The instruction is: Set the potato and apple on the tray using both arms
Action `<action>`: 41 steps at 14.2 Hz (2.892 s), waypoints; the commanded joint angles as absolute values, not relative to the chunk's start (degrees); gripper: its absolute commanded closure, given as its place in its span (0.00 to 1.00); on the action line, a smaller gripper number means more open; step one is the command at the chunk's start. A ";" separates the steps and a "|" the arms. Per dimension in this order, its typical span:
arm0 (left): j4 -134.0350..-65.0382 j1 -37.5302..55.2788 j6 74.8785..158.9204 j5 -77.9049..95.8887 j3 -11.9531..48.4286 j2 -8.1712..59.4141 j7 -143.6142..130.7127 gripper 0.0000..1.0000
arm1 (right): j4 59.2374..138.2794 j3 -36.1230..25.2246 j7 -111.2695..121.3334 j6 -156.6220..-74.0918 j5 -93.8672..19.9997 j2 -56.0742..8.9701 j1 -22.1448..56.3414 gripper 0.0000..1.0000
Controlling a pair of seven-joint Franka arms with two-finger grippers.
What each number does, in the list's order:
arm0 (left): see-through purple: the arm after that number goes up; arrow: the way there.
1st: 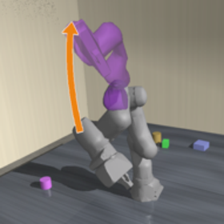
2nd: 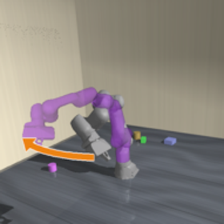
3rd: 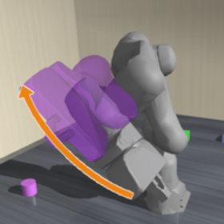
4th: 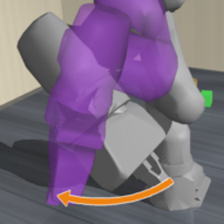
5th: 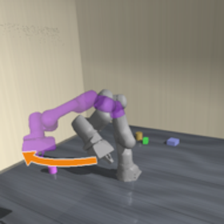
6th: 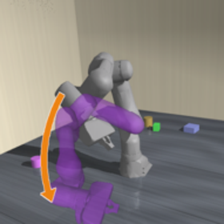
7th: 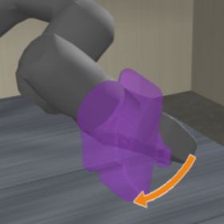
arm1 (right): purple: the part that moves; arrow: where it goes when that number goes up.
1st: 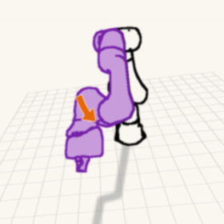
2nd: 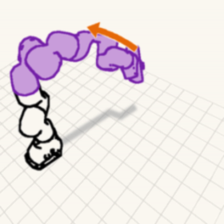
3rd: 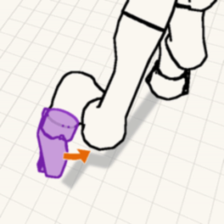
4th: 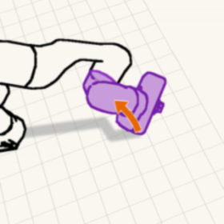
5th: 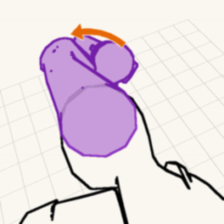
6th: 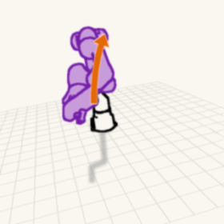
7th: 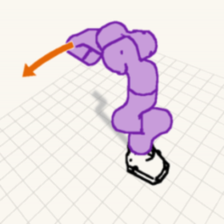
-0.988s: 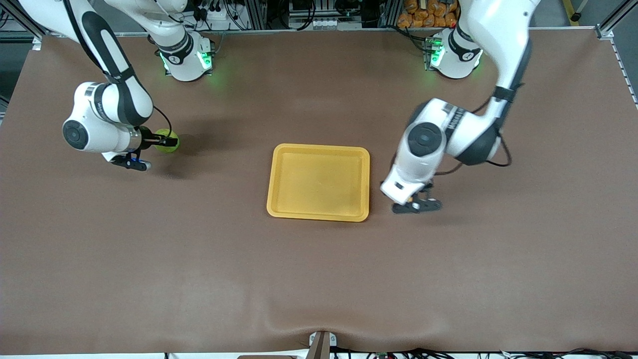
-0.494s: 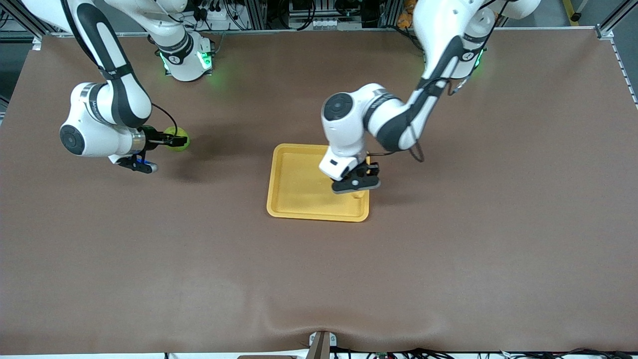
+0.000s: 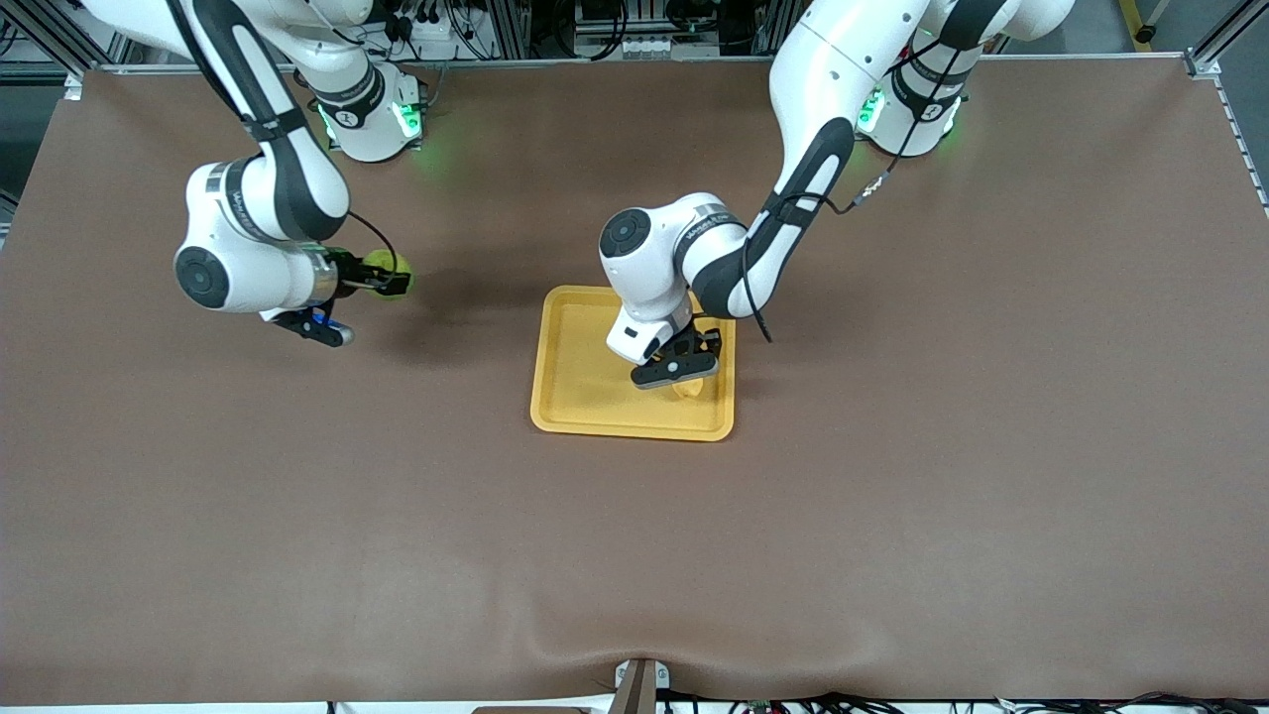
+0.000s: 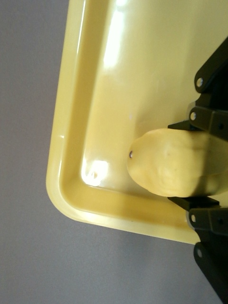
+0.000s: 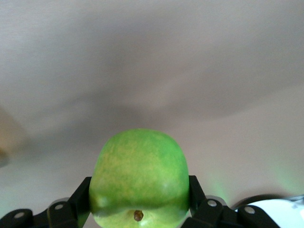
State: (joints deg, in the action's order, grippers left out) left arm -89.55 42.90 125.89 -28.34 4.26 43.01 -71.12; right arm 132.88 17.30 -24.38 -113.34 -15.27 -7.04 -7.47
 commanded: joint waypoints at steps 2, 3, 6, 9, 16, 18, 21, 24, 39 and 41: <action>-87.80 42.72 124.72 -30.06 3.96 43.68 -71.37 1.00 | 130.00 22.31 -33.55 -112.41 -18.54 -6.06 -8.17 1.00; -87.80 42.63 124.72 -30.06 3.96 43.68 -71.37 1.00 | 129.29 23.72 -36.10 -112.67 -18.63 -6.24 -8.17 1.00; -88.42 42.54 124.63 -30.15 3.96 43.59 -71.54 1.00 | 127.53 26.62 -42.00 -113.73 -20.21 -7.38 -7.91 1.00; -88.77 42.45 124.54 -30.15 3.96 43.59 -71.54 1.00 | 127.00 28.03 -46.30 -116.88 -21.53 -8.96 -6.86 1.00; -88.42 41.13 121.90 -29.80 3.96 43.15 -70.58 0.00 | 121.91 28.13 -58.60 -120.76 -22.68 -14.23 -0.71 1.00; -88.07 41.31 121.90 -29.09 3.96 42.72 -71.28 0.00 | 119.98 28.13 -62.12 -122.07 -22.68 -16.07 0.78 1.00; -87.89 41.22 119.98 -28.92 4.13 40.35 -70.84 0.00 | 118.66 28.13 -64.15 -125.41 -23.20 -18.18 2.63 1.00; -87.89 39.82 118.48 -28.57 4.31 36.84 -70.58 0.00 | 114.45 28.04 -66.97 -126.82 -23.38 -22.22 4.91 1.00; -88.42 20.49 114.71 -18.91 4.66 24.80 -44.15 0.00 | 107.67 27.95 -69.87 -136.58 -11.52 -34.80 10.55 1.00; -88.50 17.59 112.86 -16.10 4.66 22.69 -39.05 0.00 | 107.58 27.86 -69.87 -136.67 -11.34 -35.77 10.55 1.00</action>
